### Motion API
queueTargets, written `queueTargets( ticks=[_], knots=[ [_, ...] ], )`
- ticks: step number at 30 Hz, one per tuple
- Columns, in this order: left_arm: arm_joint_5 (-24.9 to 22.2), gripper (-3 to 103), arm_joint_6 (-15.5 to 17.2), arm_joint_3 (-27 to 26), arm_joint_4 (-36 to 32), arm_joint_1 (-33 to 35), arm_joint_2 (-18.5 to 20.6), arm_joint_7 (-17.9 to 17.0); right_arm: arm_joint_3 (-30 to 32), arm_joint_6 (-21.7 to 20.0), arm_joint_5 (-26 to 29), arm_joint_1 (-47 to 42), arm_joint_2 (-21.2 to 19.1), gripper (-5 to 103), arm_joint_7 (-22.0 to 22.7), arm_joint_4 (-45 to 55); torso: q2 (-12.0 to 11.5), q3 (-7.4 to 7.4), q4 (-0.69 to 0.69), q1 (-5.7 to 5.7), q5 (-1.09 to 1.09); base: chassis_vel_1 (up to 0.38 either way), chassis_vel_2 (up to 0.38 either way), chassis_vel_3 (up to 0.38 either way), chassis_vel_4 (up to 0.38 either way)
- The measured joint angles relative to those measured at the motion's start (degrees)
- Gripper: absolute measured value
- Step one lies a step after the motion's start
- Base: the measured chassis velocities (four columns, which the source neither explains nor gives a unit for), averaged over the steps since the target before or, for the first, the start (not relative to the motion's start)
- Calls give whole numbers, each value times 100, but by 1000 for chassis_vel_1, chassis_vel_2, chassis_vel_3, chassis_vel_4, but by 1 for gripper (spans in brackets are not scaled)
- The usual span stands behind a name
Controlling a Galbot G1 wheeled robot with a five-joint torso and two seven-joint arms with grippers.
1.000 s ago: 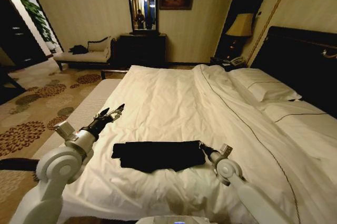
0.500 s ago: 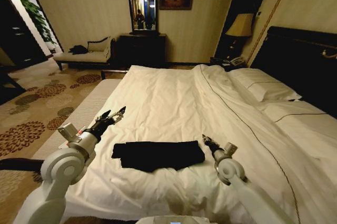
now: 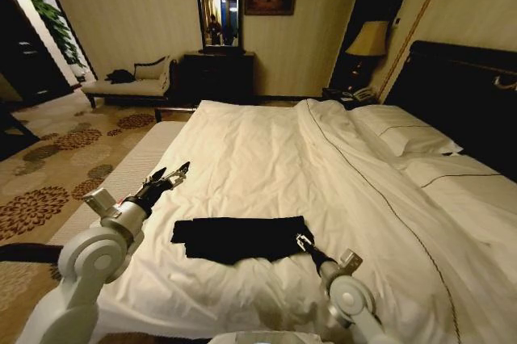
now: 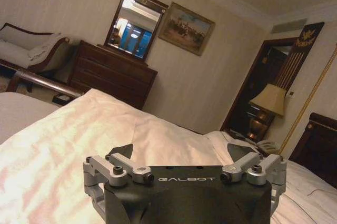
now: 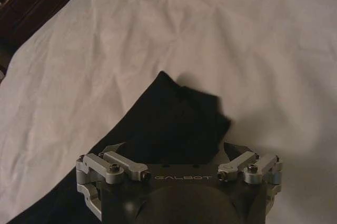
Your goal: Fold the clothes on the bed.
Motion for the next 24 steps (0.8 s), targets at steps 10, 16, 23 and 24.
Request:
queueTargets(
  ticks=[10, 16, 23, 24],
  knots=[
    [27, 100, -1, -85, -113, 107, 3, 0, -154, 80, 82, 238, 420, 100, -239, -339, 0, 1, 0, 1, 0, 0, 0, 0, 0],
    [17, 100, 2, -194, -210, 198, 29, -5, -173, 105, 217, 326, 519, 99, -279, -474, 0, 1, 0, 1, 0, 0, 0, 0, 0],
    [3, 100, 5, -265, -292, 279, 43, -15, -136, 192, 242, 329, 532, 73, -387, -566, 0, 1, 0, 2, 0, 0, 0, 0, 0],
    [3, 100, 6, -268, -306, 289, 43, -16, -130, 205, 241, 321, 535, 68, -406, -572, 0, 1, 0, 1, 0, 0, 0, 0, 0]
  ],
)
